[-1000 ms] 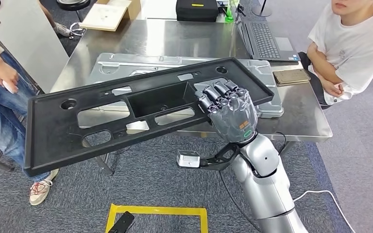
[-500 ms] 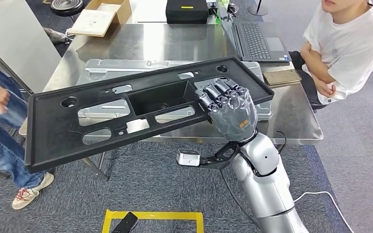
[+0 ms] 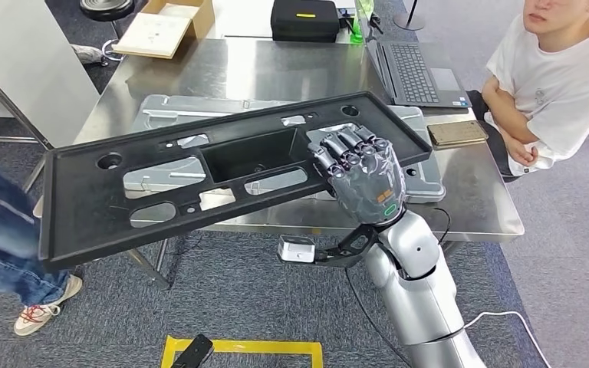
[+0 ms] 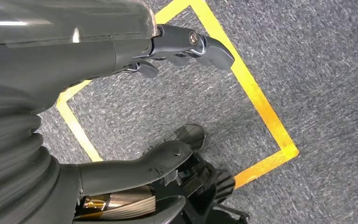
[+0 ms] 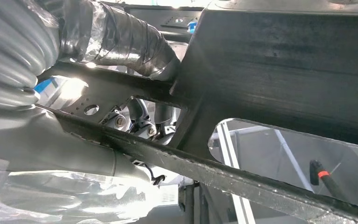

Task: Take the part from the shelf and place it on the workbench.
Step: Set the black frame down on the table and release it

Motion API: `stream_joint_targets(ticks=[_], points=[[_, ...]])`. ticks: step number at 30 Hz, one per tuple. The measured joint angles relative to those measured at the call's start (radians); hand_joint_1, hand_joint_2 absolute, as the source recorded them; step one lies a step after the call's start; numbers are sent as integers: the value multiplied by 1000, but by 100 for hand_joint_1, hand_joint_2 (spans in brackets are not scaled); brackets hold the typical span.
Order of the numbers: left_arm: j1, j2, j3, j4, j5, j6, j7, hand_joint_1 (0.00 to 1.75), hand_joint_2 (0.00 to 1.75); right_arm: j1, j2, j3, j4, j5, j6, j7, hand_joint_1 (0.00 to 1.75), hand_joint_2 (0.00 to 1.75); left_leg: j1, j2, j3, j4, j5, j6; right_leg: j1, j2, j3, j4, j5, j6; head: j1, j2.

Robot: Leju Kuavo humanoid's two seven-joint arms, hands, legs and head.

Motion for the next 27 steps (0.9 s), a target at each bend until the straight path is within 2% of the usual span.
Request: stream_joint_targets(ticks=[1, 2, 3, 6, 8, 9, 11, 12, 13, 14, 15, 16, 17, 18, 20, 22, 23, 24, 27], points=[[0, 0, 0, 0, 0, 0, 0, 0, 175, -1, 0, 0, 0, 0, 0, 0, 175, 175, -1, 0, 8, 0, -6, -4, 2, -1, 26, -62, 33, -2, 0, 0], [-2, 0, -1, 0, 0, 0, 0, 0, 175, -4, 0, 0, 0, 0, 0, 0, 175, 175, -2, -1, 13, 2, -13, -9, 4, -3, 51, -118, 53, -6, 0, 0], [-2, 0, -1, 0, 0, -1, 0, 0, 175, -6, 0, 0, 0, 0, 0, 0, 175, 175, -3, -1, 17, 1, -19, -15, 8, -5, 67, -152, 60, -11, 0, 0], [-4, -1, -4, 0, 0, -1, -1, 0, 175, -9, 1, 0, 0, 2, 0, 0, 175, 175, -2, 4, 24, -3, -32, -33, 14, -7, 83, -175, 48, -28, -1, 0], [-4, -1, -5, 0, 1, -1, -2, 0, 175, -10, 2, 0, 0, 4, 0, 1, 175, 175, -1, 6, 16, 32, -52, -42, 12, -5, 99, -185, 41, -41, -1, 0], [-4, 0, -5, 0, 1, -1, -3, 0, 175, -10, 2, 0, 0, 5, 0, 1, 175, 175, 0, 6, -8, 79, -69, -45, 11, -5, 108, -188, 36, -48, -2, 0], [-2, 0, -5, 0, 1, -1, -3, 0, 175, -11, 3, 0, 2, 6, 0, 2, 175, 175, 1, 5, -86, 210, -108, -48, 15, -6, 123, -187, 21, -57, -2, 0], [0, 0, -5, 0, 1, -1, -3, 0, 175, -10, 3, 0, 3, 6, 0, 2, 175, 175, 1, 5, -123, 259, -113, -50, 17, -5, 131, -186, 13, -59, -2, 0], [3, 0, -5, 0, 1, -1, -3, 0, 175, -9, 3, 0, 5, 6, 0, 2, 175, 175, 1, 5, -144, 275, -98, -51, 17, -4, 141, -185, 3, -59, -2, 0], [5, 0, -5, 0, 1, -1, -3, 0, 175, -8, 3, 0, 6, 7, 0, 2, 175, 175, 1, 5, -148, 254, -64, -50, 17, -2, 153, -183, -7, -57, -2, 0], [5, 0, -5, 0, 1, -1, -3, 0, 175, -7, 3, 0, 6, 7, 0, 2, 175, 175, 1, 6, -134, 200, -17, -49, 17, -1, 168, -181, -19, -55, -2, 0], [5, 0, -5, 0, 1, -1, -3, 0, 175, -7, 3, 0, 7, 7, 0, 2, 175, 175, 1, 6, -113, 141, 21, -47, 17, 0, 181, -181, -30, -52, -2, 0], [5, 0, -5, 0, 2, -1, -3, 0, 175, -8, 3, 0, 7, 7, 0, 2, 175, 175, -1, 5, -89, 86, 43, -44, 18, 1, 191, -180, -41, -46, -2, 0], [4, 0, -5, 0, 2, -1, -3, 0, 175, -9, 3, 0, 7, 7, 0, 2, 175, 175, -3, 5, -72, 52, 49, -39, 19, 1, 198, -181, -49, -41, -2, 0], [3, 1, -5, 0, 2, -1, -4, 0, 175, -10, 3, 0, 7, 7, 0, 3, 175, 175, -7, 3, -56, 26, 34, -26, 21, 2, 205, -181, -53, -29, -2, 0], [3, 2, -5, 0, 2, -1, -5, 0, 175, -10, 3, 0, 7, 8, 0, 3, 175, 175, -6, -1, -45, 16, 28, -13, 19, 1, 202, -166, -52, -20, -2, 0], [3, 2, -5, 0, 2, -1, -5, 0, 175, -12, 3, 0, 7, 9, 0, 3, 175, 175, -5, -2, -36, 12, 25, -7, 18, 0, 189, -140, -56, -16, -2, 0], [2, 2, -5, 0, 2, 0, -5, 0, 175, -13, 3, 0, 7, 10, 0, 5, 175, 175, -3, -3, -27, 9, 22, -3, 16, 0, 163, -96, -67, -11, -2, 0], [1, 2, -5, 0, 9, 10, -2, 0, 175, -13, 2, 0, 11, 14, 0, 17, 175, 175, -5, -3, -8, 7, 6, 5, 12, 0, 41, 62, -119, -2, -1, 0]])
